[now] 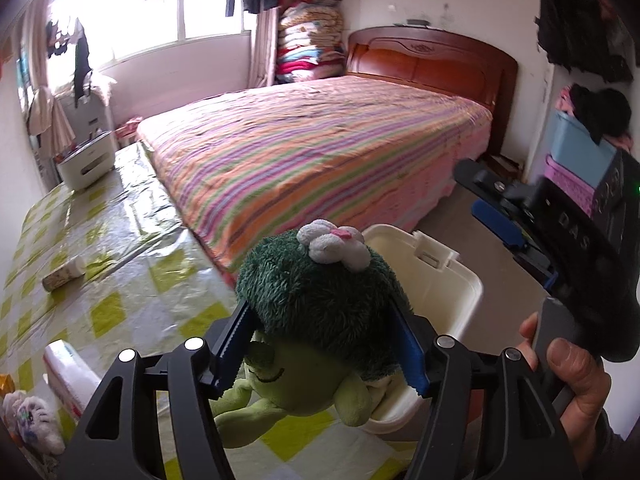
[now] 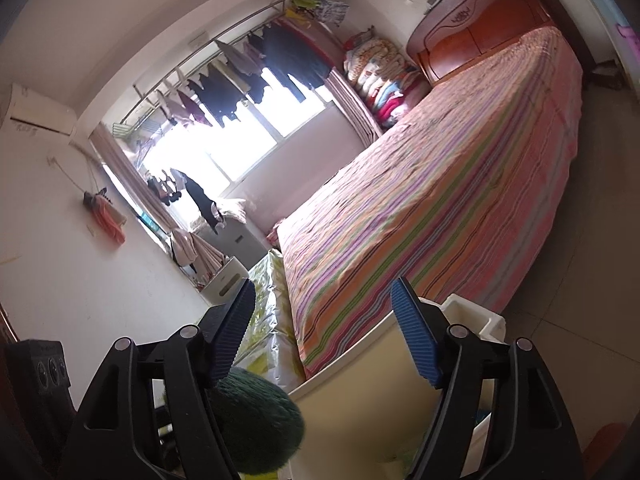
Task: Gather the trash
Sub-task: 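Open the left tool over the cream bin to drop the green plush toy, then grasp the white tissue box with the right tool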
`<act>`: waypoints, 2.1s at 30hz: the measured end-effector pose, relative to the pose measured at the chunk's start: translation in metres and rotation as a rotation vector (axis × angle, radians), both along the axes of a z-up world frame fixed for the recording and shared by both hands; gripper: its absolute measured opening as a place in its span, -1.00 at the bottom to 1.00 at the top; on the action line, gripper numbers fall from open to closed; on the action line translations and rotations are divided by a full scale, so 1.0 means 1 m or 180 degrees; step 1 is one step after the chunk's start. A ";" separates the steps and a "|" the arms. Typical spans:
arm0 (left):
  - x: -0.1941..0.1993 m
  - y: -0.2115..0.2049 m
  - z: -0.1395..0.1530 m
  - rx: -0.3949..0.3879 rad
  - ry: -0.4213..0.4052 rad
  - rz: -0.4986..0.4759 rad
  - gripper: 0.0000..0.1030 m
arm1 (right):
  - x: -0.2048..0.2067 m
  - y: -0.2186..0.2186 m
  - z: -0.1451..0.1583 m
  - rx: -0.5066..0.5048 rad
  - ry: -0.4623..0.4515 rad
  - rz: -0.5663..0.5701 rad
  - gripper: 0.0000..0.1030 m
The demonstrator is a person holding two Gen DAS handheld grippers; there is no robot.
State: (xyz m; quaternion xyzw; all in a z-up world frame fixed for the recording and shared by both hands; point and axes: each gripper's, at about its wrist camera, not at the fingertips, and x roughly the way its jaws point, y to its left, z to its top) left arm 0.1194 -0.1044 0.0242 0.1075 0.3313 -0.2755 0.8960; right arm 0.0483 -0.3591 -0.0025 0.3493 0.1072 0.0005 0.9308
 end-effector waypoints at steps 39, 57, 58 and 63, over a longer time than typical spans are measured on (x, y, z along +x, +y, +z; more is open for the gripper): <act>0.006 0.109 0.024 -0.0105 -0.0344 0.0871 0.53 | 0.026 0.063 0.008 -0.0241 0.0056 0.0577 0.50; 0.008 0.251 0.005 0.0055 -0.0239 0.1788 0.53 | 0.074 0.235 0.010 -0.0818 0.0303 0.2208 0.56; 0.008 0.255 0.005 0.0060 -0.0238 0.1821 0.53 | 0.077 0.242 0.009 -0.0856 0.0334 0.2309 0.56; 0.008 0.279 0.008 0.0116 -0.0248 0.1950 0.53 | 0.102 0.285 0.007 -0.1082 0.0504 0.2804 0.57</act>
